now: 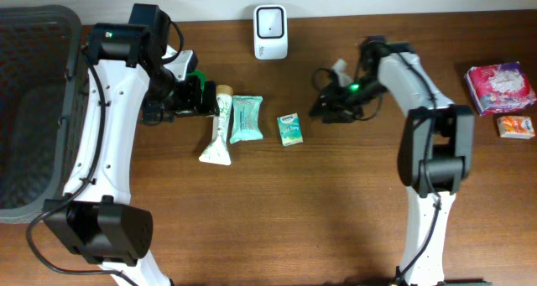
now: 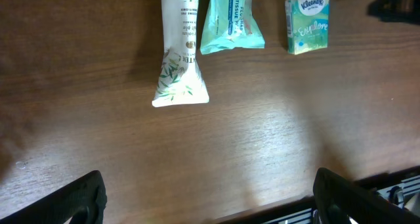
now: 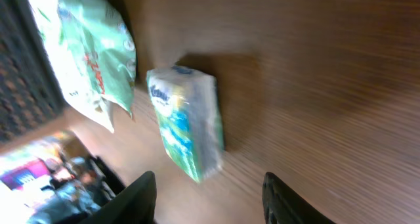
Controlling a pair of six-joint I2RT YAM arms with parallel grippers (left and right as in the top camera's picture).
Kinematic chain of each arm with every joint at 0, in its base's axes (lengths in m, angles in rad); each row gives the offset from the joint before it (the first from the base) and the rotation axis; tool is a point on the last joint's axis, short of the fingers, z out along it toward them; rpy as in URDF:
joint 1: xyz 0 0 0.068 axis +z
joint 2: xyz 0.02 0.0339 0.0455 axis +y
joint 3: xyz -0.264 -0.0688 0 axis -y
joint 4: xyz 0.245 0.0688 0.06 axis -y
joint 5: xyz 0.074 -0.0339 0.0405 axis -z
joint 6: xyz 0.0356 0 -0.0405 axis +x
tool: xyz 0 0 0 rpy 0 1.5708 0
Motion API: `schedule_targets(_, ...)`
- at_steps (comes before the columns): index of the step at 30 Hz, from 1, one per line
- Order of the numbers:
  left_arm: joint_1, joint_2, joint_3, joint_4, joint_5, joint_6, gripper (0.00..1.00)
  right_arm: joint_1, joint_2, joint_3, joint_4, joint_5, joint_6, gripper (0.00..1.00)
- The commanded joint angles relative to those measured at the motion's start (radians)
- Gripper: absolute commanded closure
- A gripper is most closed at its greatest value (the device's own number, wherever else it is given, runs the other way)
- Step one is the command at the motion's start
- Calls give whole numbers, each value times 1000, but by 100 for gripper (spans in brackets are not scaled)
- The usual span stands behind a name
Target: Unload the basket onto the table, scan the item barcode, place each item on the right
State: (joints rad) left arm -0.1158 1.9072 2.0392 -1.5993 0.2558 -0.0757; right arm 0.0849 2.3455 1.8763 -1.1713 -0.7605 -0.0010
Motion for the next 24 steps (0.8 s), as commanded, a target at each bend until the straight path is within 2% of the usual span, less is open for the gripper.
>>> schedule_targets(1, 0, -15, 2, 1, 10, 1, 1, 90, -32, -42, 56, 124, 45, 50)
schedule_targets(3, 0, -15, 2, 1, 10, 1, 1, 130, -32, -63, 98, 202, 109, 49)
schedule_targets(7, 0, -15, 2, 1, 10, 1, 1, 167, -32, -74, 143, 217, 119, 50)
schedule_targets(8, 0, -15, 2, 1, 10, 1, 1, 172, -32, -77, 146, 237, 134, 57)
schedule_targets(10, 0, -15, 2, 1, 10, 1, 1, 183, -32, -92, 152, 253, 167, 82)
schedule_targets(12, 0, -15, 2, 1, 10, 1, 1, 184, -32, -96, 148, 230, 168, 96)
schedule_targets(14, 0, -15, 2, 1, 10, 1, 1, 175, -33, -84, 149, 128, 167, 96)
schedule_targets(19, 0, -15, 2, 1, 10, 1, 1, 63, -33, -6, 187, -420, 79, 96)
schedule_targets(24, 0, -15, 2, 1, 10, 1, 1, -50, -33, -6, 212, -543, 78, 96)
